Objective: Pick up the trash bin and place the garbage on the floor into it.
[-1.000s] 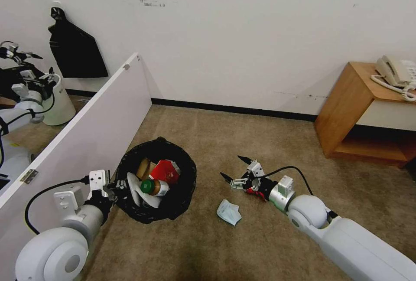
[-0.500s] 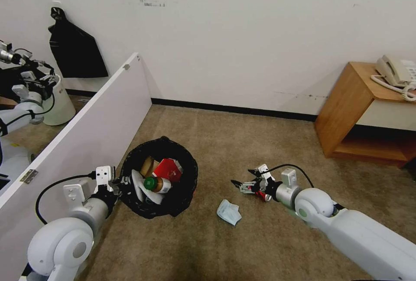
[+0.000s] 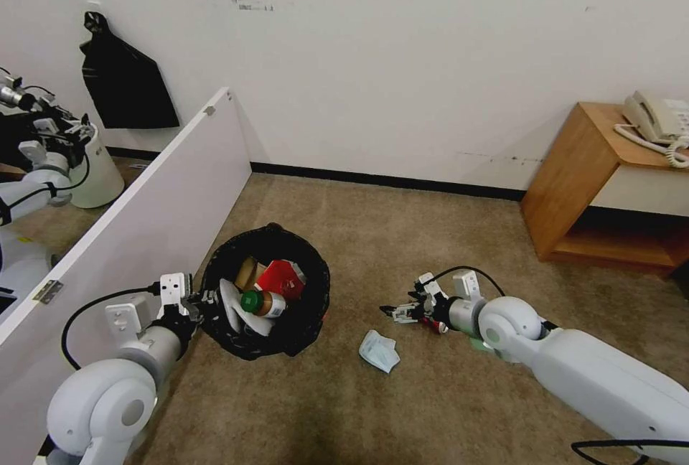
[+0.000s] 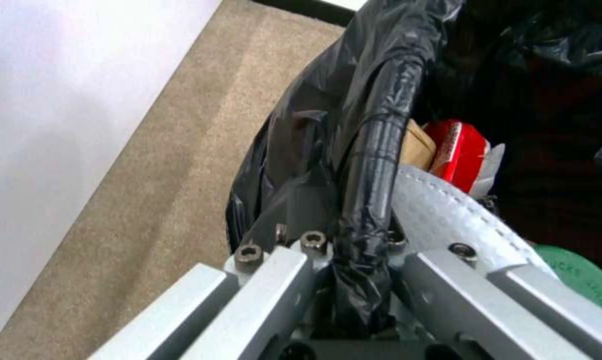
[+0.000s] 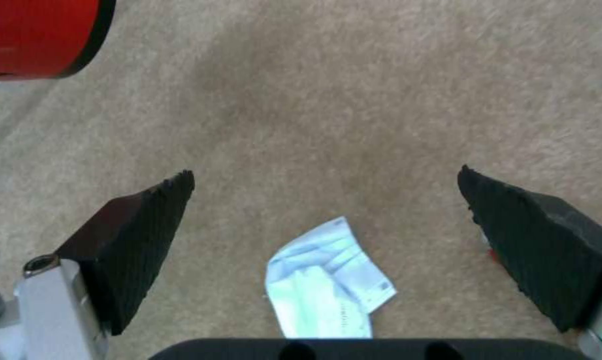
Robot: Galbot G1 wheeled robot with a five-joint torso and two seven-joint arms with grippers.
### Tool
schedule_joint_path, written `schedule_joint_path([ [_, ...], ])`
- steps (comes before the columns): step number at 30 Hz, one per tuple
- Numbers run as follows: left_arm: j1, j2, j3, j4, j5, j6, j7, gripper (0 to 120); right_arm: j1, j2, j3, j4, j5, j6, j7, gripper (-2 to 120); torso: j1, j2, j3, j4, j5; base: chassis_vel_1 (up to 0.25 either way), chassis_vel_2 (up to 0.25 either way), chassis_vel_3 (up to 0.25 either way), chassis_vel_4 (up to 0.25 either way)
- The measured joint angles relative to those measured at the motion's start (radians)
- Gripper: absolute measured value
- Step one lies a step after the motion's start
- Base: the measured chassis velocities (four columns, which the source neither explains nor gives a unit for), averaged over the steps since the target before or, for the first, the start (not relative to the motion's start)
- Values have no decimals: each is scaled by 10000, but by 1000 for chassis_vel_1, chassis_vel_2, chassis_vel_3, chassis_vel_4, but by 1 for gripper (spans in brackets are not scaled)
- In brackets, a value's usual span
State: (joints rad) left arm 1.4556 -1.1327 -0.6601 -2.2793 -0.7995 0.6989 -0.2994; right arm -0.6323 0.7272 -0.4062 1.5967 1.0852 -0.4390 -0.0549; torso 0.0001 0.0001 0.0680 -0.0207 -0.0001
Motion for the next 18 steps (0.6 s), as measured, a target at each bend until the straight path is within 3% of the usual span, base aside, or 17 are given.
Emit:
schedule_joint_path([
  [18,-9,-97,-67,72,21,-71,165,0,1806,651,-2055,-543,1919,-2728,618,100,-1,0,0,1,1,0,0,0,0],
])
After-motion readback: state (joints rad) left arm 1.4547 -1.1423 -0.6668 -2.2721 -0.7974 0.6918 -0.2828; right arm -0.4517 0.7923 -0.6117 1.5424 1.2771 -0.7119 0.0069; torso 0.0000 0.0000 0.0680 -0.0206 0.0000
